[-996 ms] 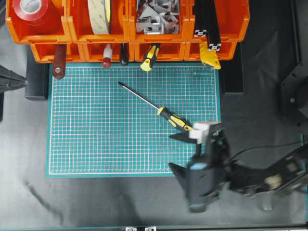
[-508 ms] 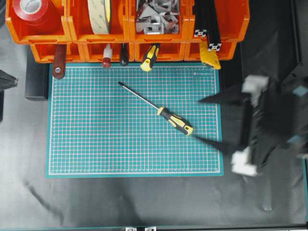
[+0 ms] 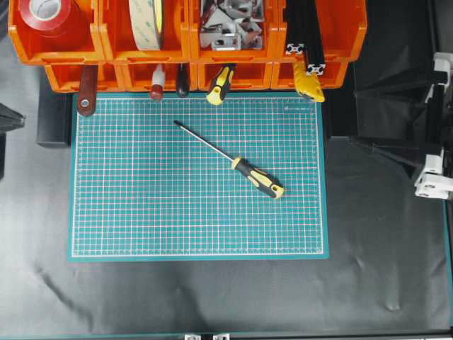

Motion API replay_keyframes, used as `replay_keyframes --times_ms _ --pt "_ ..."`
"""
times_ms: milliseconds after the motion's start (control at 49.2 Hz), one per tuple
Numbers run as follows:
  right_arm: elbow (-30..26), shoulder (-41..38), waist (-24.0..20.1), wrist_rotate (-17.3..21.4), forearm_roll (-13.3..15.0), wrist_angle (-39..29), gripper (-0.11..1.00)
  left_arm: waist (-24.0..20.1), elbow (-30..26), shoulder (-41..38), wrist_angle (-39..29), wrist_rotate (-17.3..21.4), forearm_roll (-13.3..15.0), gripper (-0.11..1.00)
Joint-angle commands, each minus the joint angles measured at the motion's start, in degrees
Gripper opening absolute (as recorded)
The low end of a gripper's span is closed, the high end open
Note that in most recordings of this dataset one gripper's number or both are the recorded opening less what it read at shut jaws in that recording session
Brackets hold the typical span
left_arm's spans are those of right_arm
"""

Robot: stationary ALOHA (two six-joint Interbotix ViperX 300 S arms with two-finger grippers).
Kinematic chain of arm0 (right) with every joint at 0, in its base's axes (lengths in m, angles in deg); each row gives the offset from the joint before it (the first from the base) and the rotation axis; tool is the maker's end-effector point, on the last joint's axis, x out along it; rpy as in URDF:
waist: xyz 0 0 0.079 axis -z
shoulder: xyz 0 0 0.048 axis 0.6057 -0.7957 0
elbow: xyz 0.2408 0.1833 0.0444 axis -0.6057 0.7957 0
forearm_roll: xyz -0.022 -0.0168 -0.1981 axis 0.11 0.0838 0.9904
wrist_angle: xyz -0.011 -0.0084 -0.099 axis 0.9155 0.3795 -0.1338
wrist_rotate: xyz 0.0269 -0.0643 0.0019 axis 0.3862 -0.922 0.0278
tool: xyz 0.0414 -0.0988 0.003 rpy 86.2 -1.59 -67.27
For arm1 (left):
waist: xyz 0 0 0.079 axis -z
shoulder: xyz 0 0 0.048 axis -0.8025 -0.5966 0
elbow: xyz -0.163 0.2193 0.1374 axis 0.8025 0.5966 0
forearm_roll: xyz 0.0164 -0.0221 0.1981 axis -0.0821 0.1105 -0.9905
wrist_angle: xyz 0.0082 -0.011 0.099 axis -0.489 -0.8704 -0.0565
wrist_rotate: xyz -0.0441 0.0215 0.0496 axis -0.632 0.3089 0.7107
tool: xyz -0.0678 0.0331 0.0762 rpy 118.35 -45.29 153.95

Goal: Pick screwdriver from container rack with right arm.

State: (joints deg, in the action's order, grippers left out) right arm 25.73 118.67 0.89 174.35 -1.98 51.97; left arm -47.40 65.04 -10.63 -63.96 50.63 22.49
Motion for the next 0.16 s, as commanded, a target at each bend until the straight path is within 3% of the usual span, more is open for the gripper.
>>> replay_keyframes --times_ms 0,142 --pt "-0.35 -0.18 -0.18 -0.09 0.53 0.62 0.76 0.0 -1.49 -0.35 0.26 -0.09 -0.18 0.0" --pt "0.09 -0.26 -0.18 -0.09 0.44 0.79 0.76 -0.09 -1.41 -0.35 0.26 -0.26 -0.18 0.0"
